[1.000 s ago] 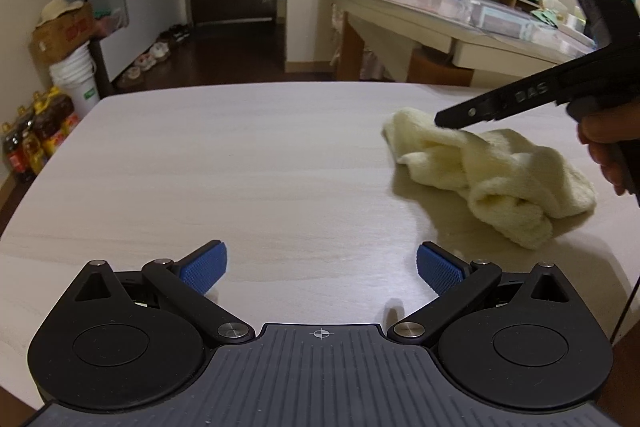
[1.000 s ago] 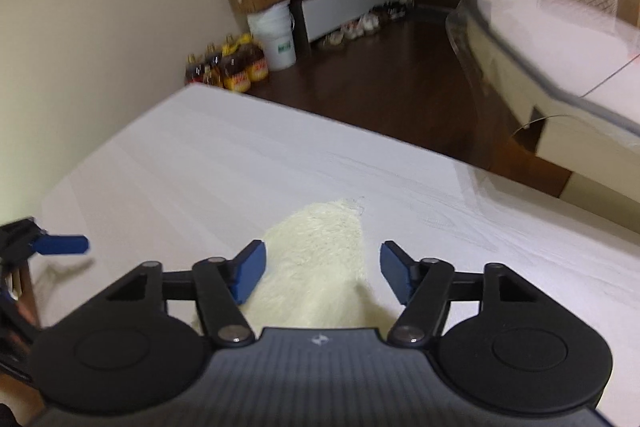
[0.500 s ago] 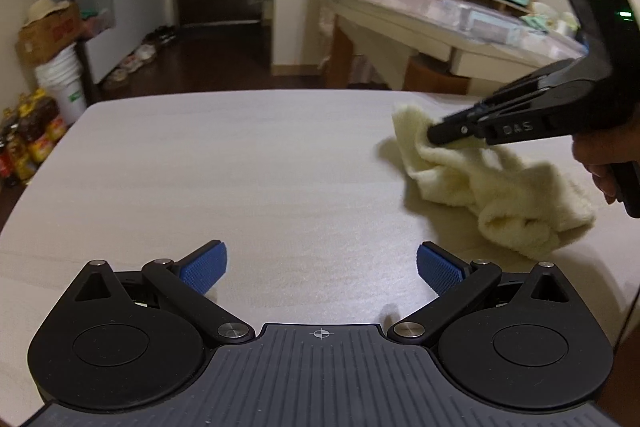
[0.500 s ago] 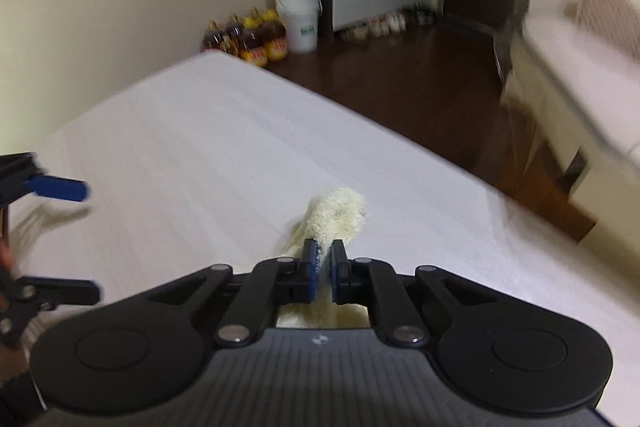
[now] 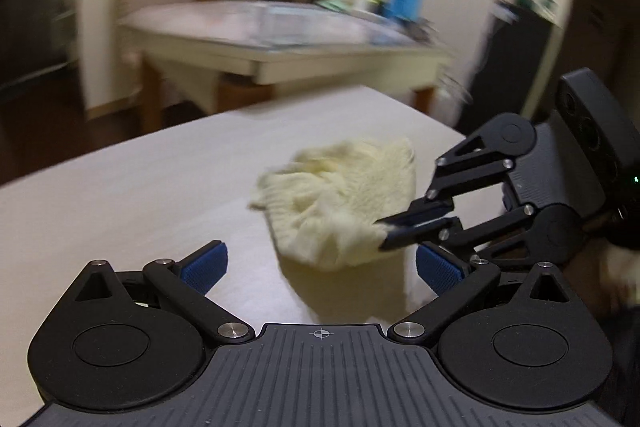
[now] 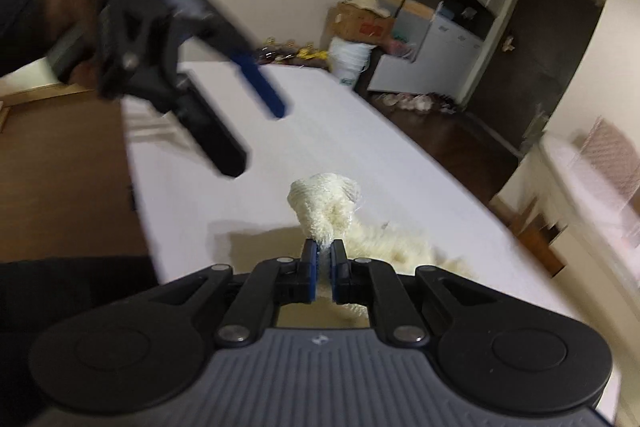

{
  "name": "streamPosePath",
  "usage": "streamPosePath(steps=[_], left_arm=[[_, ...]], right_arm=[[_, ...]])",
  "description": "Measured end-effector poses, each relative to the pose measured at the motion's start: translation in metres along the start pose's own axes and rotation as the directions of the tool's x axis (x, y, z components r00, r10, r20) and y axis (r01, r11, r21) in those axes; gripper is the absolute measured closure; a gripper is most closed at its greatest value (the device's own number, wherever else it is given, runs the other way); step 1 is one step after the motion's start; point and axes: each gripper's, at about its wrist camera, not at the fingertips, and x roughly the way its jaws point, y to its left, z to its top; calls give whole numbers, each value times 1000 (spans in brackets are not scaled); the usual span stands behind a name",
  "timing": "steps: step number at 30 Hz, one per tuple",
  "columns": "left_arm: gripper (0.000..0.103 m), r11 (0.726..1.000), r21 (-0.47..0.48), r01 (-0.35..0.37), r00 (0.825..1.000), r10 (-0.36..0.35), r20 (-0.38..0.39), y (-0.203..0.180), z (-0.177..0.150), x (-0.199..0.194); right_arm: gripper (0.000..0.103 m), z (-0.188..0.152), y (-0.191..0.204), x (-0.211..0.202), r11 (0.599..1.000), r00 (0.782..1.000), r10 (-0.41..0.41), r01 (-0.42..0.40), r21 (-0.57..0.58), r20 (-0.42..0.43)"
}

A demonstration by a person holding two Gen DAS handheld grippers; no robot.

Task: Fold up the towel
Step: 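Reach the right gripper to the towel and pinch one corner, then lift the towel corner with the right gripper while the left gripper pinches another corner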

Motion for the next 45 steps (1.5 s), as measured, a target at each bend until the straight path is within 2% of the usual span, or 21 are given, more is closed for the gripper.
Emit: streamPosePath(steps=[1, 2, 3, 6, 9, 10, 11, 14, 18, 20, 25, 29, 34, 37, 39, 41, 43, 45], left_arm=[[22, 1000, 18, 17, 1000, -16, -15, -4, 1, 4], [40, 999, 31, 40, 998, -38, -41, -6, 3, 10], [43, 998, 37, 50, 997, -48, -59, -7, 4, 15], [43, 994, 61, 87, 992, -81, -101, -12, 3, 29], [46, 989, 49, 138, 982, -131, -133, -14, 1, 40], [61, 987, 48, 154, 979, -146, -145, -15, 0, 43], [83, 984, 49, 170, 974, -160, -158, -16, -2, 46], [92, 980, 88, 181, 971, -163, -174, -25, -7, 53], [93, 978, 134, 162, 976, -138, -169, -29, -9, 44], [94, 978, 165, 126, 982, -99, -162, -29, -7, 33], [94, 985, 162, 58, 991, -37, -132, -15, 3, 0], [94, 988, 155, 19, 995, -2, -104, -7, 13, -14], [94, 987, 160, 4, 997, 9, -82, -4, 25, -22], [94, 983, 181, -26, 996, 40, -77, -3, 30, -25], [94, 981, 187, -46, 996, 60, -72, -1, 33, -27], [95, 978, 197, -64, 995, 79, -67, 0, 37, -26], [95, 973, 218, -77, 994, 93, -61, -4, 41, -21], [95, 971, 231, -57, 995, 74, -64, -10, 42, -17]], right_arm=[[95, -1, 5, -2, 1000, 1000, 1, -1, -4, 3], [95, -2, 10, -5, 1000, 1000, 2, -2, -8, 6], [95, -4, 16, -9, 1000, 1000, 2, -2, -16, 10], [95, -7, 26, -16, 1000, 1000, 8, -7, -30, 12], [95, -8, 34, -19, 997, 1000, 8, -8, -74, 10], [95, -9, 35, -19, 997, 1000, 13, -12, -81, 7], [95, -11, 37, -20, 996, 1000, 12, -12, -83, 4], [90, -14, 30, -19, 998, 1000, 17, -17, -62, 1], [76, -29, 14, -40, 1000, 1000, 4, -4, -16, 19], [75, -39, 3, -51, 998, 998, -57, 57, -9, 12], [68, -70, -34, -64, 982, 979, -190, 189, -15, -75], [65, -81, -35, -63, 982, 979, -184, 180, -49, -89], [65, -88, -26, -51, 976, 983, -175, 166, -143, -57], [69, -80, -35, -37, 975, 984, -173, 164, -152, -45], [101, -74, -41, -27, 974, 985, -166, 157, -166, -42], [100, -70, -42, -23, 967, 984, -175, 165, -193, -40], [100, -63, -45, -23, 946, 974, -225, 208, -247, -41], [100, -62, -46, -33, 929, 961, -270, 245, -279, -56]])
